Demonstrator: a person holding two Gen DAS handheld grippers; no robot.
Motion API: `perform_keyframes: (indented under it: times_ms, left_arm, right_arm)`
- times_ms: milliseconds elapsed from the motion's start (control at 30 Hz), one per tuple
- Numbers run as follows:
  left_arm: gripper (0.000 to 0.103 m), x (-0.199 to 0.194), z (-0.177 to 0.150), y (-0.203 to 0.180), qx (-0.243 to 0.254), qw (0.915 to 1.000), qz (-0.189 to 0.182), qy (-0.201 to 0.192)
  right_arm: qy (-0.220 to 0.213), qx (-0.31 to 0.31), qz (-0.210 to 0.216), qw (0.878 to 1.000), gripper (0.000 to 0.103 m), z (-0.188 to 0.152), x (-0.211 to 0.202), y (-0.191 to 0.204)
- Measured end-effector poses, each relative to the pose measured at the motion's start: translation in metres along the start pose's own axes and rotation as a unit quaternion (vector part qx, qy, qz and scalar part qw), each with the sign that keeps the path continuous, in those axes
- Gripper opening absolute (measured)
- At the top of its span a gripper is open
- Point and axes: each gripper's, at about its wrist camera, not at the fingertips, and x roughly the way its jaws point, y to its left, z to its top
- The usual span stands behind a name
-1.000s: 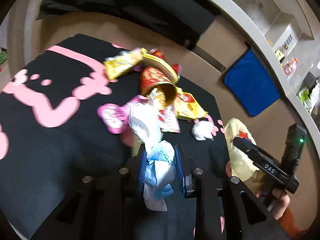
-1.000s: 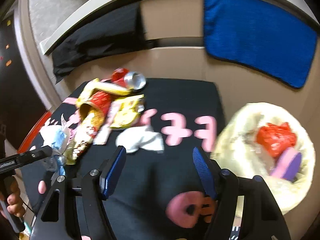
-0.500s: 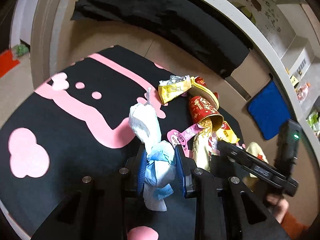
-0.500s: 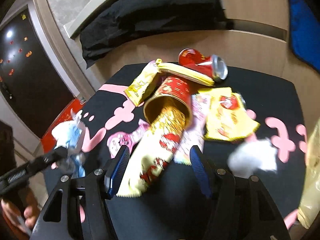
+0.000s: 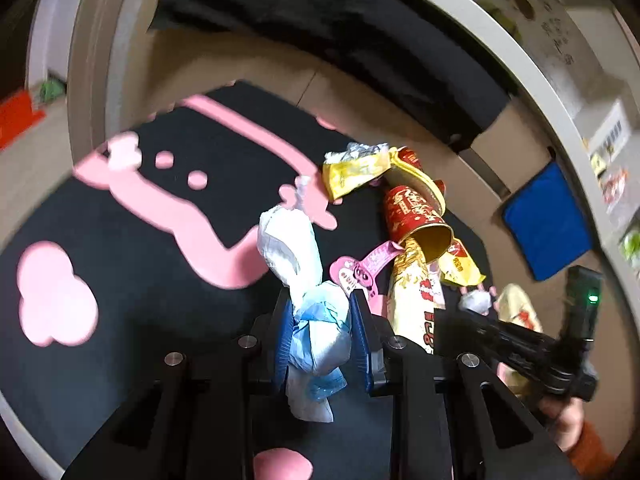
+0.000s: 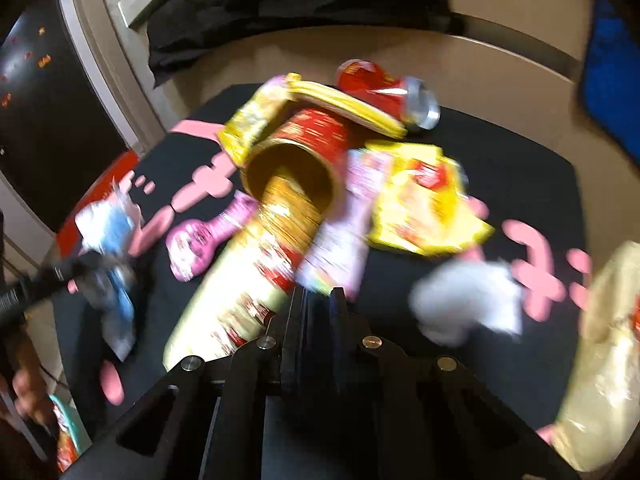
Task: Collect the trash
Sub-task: 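Grasp the gold snack wrapper with the right tool while the left tool holds the tissue, then carry tissue and wrapper over the yellow trash bag and release both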
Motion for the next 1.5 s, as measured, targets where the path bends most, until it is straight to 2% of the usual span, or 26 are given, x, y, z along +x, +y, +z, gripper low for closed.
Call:
perform_keyframes:
  times_ms: [100,167,233,300,367,500,533,567,600,667,767,867,1033,1167,1367,1500]
  left_arm:
    - [0.028,-0.001,0.003,-0.003,-0.005,0.9999,0.005,-0.011]
    - [0.028,0.002,0.003,-0.002,-0.019,0.9998,0.002,-0.011]
    - [0.028,0.004,0.001,-0.003,-0.016,0.9998,0.004,-0.006]
    - [0.028,0.003,-0.001,-0.005,-0.005,1.0,0.008,-0.002]
    - [0.028,0.0,-0.003,-0.005,0.003,0.9999,0.011,-0.007]
    - [0.028,0.004,-0.013,0.008,-0.026,0.9996,-0.003,-0.009]
    - [0.028,0.008,-0.016,0.009,-0.033,0.9994,-0.005,-0.002]
    - [0.028,0.011,-0.019,0.01,-0.04,0.9992,-0.007,0.006]
    - [0.028,0.014,-0.022,0.01,-0.042,0.999,-0.012,0.013]
    - [0.028,0.013,-0.023,0.007,-0.036,0.9992,-0.015,0.014]
    - [0.028,0.008,-0.018,-0.001,-0.025,0.9995,-0.018,-0.001]
    - [0.028,0.005,-0.014,-0.015,-0.012,0.9994,-0.029,-0.01]
    - [0.028,0.009,-0.001,-0.057,0.028,0.9983,-0.051,-0.008]
    - [0.028,0.002,0.013,-0.107,0.082,0.9942,-0.058,-0.038]
    - [0.028,0.005,0.028,-0.189,0.166,0.9819,-0.069,-0.059]
    - [0.028,0.009,0.028,-0.243,0.214,0.9712,-0.073,-0.075]
  right_arm:
    - [-0.014,0.014,0.024,1.0,0.019,-0.006,-0.018,-0.009]
    - [-0.032,0.026,0.05,0.998,0.049,-0.004,-0.024,-0.008]
    - [-0.047,0.038,0.079,0.995,0.053,-0.002,-0.022,-0.004]
    - [-0.041,0.046,0.092,0.994,0.053,0.001,-0.009,0.004]
    - [-0.028,0.051,0.083,0.995,0.053,0.003,0.013,0.017]
    - [-0.028,0.065,0.076,0.995,0.053,0.007,0.036,0.026]
    - [-0.038,0.058,0.069,0.995,0.047,0.009,0.038,0.031]
    - [-0.035,0.046,0.065,0.996,0.036,0.011,0.042,0.035]
    - [-0.028,0.03,0.069,0.997,0.035,0.013,0.043,0.041]
    - [-0.03,0.004,0.067,0.997,0.024,0.012,0.037,0.047]
    - [-0.035,-0.02,0.065,0.997,0.021,0.009,0.021,0.046]
    - [-0.06,-0.016,0.062,0.996,0.021,0.006,-0.008,0.034]
    - [-0.113,0.018,0.057,0.992,0.021,0.005,-0.062,-0.006]
    - [-0.149,0.024,0.038,0.988,0.021,0.003,-0.1,-0.034]
    - [-0.196,0.029,0.02,0.98,0.021,-0.002,-0.152,-0.076]
    - [-0.227,0.03,-0.014,0.973,0.021,-0.002,-0.183,-0.104]
